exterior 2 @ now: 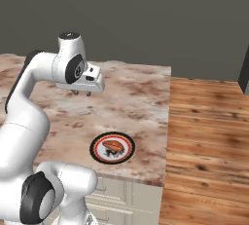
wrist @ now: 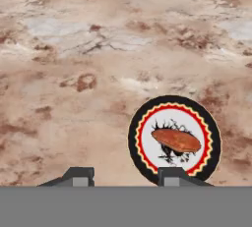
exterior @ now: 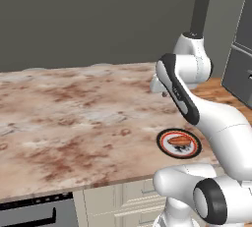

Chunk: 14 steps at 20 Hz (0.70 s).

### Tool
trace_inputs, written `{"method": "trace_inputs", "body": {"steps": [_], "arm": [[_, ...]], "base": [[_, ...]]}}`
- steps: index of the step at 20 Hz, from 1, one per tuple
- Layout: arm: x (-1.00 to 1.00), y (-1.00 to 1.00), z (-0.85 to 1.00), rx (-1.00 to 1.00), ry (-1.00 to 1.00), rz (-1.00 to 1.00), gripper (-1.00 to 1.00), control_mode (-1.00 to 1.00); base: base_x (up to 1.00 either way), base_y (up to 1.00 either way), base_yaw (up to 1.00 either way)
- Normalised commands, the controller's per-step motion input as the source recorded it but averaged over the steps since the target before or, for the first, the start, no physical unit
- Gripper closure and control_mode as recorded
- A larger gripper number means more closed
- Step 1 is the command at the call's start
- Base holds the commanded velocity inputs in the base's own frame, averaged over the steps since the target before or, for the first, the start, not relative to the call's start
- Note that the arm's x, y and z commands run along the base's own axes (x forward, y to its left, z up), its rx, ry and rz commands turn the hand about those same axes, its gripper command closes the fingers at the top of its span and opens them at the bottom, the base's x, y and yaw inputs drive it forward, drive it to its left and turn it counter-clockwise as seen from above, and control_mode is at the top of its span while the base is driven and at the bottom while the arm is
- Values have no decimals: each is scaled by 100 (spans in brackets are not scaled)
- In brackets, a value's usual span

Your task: Place the sweet potato on the bottom rack of the oven.

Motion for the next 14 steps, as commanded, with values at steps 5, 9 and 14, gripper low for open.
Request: {"method": "trace_inputs", "body": {"steps": [5, 9, 14], "arm": [[-15, 1, -23, 2, -1, -25, -100, -100], [-4, -66, -84, 25, 6, -73, -100, -100], [-3, -43, -93, 11, 7, -79, -100, -100]], "base": [[0, 0, 0], [0, 0, 0], [0, 0, 0]]}}
